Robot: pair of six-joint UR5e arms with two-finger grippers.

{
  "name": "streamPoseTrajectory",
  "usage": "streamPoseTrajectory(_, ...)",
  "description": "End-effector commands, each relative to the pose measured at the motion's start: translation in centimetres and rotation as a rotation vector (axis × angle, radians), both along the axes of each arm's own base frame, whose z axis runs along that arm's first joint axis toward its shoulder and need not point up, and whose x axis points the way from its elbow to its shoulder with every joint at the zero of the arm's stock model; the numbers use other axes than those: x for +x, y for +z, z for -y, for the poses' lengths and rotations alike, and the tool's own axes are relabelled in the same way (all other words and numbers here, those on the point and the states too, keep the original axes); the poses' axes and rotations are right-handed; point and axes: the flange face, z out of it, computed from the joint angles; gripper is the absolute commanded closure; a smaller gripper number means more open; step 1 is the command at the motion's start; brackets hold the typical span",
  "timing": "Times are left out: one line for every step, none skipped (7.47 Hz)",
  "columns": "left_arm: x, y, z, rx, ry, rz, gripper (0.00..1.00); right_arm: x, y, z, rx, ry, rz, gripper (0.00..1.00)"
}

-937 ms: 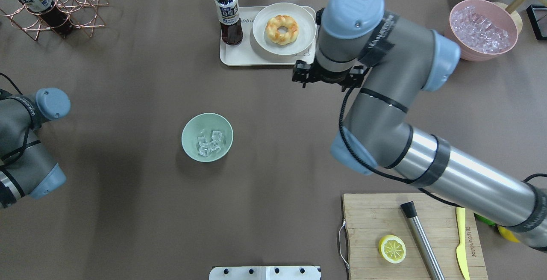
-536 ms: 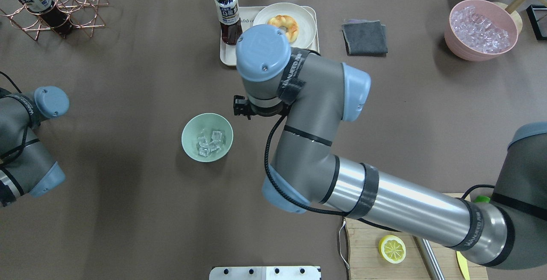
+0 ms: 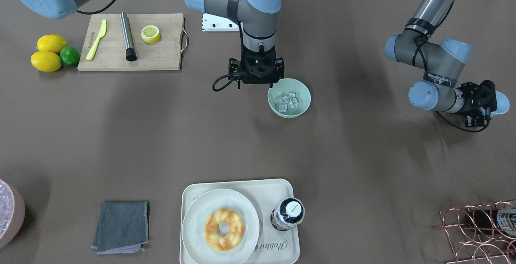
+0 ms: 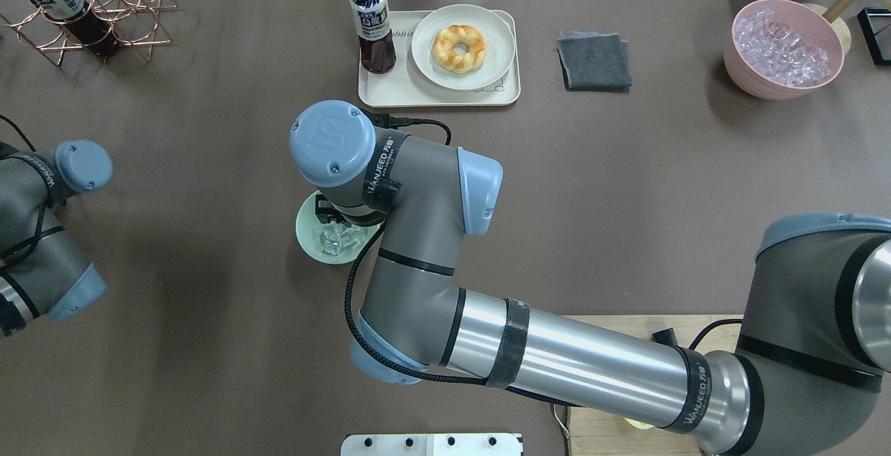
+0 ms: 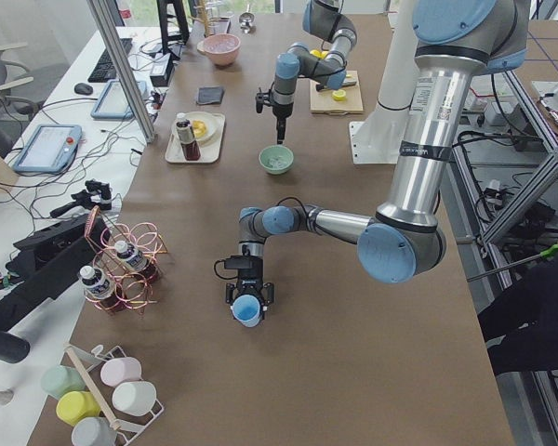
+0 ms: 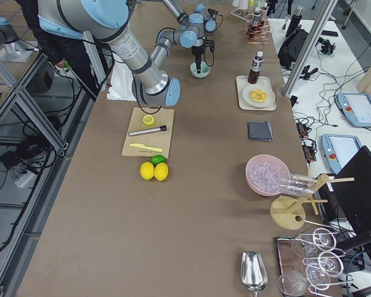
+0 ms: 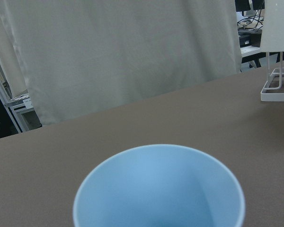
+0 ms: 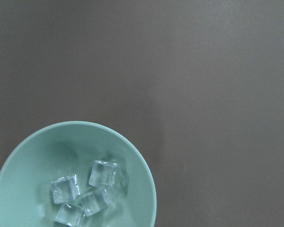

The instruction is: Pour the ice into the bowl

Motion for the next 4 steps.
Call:
streamPoseTrajectory(0.0, -0.4, 0.1, -0.008, 0.027, -0.006, 0.03, -3.5, 0.9, 0.8, 0.007, -0.005, 0.005, 0.01)
streamPoseTrajectory(-0.3, -0.8, 0.6, -0.007, 0.032, -0.013, 0.03, -3.9, 1.5, 1.2, 0.012, 0.001, -0.002, 0.02)
streamPoseTrajectory(-0.4, -2.1, 0.9, 0.005, 0.043, -0.031, 0.03, -4.3, 2.3, 1.6, 0.016, 0.003, -0.005, 0.02)
streamPoseTrajectory(-0.9, -3.5, 1.3, 0.018, 0.055, -0.052, 0.03, -3.9, 2.3, 2.3, 0.020, 0.007, -0.006, 0.12)
